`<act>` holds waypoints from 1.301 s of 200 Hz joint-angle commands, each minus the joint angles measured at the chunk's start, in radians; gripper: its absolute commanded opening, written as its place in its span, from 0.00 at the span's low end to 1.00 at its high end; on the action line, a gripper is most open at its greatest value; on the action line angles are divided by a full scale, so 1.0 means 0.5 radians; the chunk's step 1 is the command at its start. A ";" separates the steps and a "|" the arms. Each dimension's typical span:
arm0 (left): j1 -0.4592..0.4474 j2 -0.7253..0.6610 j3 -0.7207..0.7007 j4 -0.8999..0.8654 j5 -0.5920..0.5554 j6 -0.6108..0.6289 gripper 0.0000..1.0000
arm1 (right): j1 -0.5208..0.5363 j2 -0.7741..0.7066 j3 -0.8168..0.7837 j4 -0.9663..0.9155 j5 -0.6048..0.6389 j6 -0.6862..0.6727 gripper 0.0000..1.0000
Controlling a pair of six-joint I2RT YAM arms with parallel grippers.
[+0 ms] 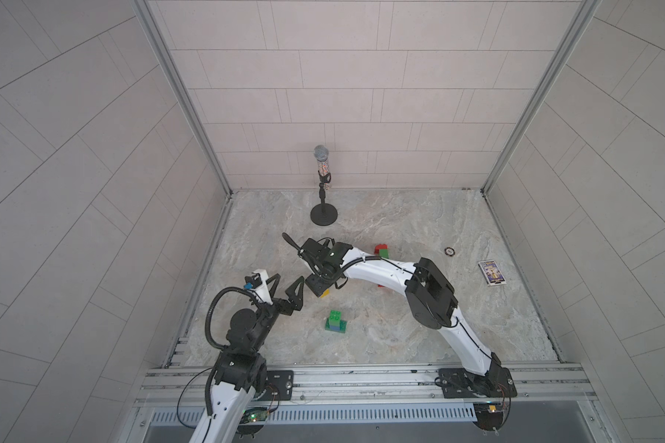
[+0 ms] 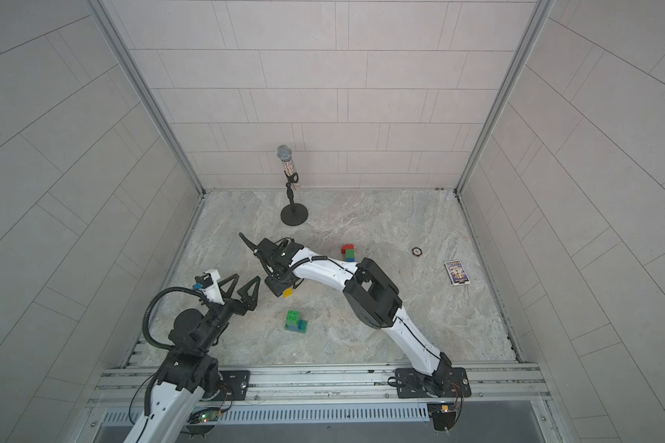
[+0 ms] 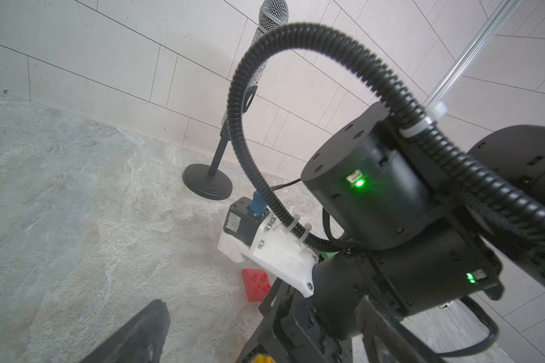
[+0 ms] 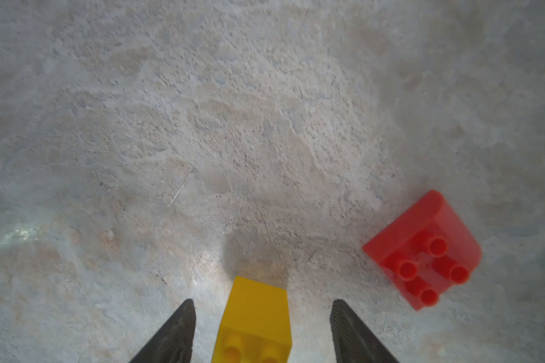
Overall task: Assemble the number 1 with lego
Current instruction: Pick up the lego brick from the center of the board.
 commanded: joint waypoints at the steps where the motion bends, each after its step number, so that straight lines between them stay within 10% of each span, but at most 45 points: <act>1: 0.001 -0.024 -0.038 0.019 -0.010 -0.011 1.00 | 0.009 0.039 0.052 -0.064 0.032 0.046 0.65; 88: 0.001 -0.024 -0.039 0.019 -0.013 -0.010 1.00 | 0.009 -0.033 0.039 -0.174 0.050 -0.084 0.43; 137: 0.003 -0.024 -0.038 0.019 -0.016 -0.010 1.00 | 0.009 -0.155 -0.001 -0.186 -0.032 -0.352 0.00; 260: 0.003 -0.021 -0.038 0.019 -0.020 -0.013 1.00 | 0.201 -0.777 -0.307 -0.670 -0.181 -1.074 0.00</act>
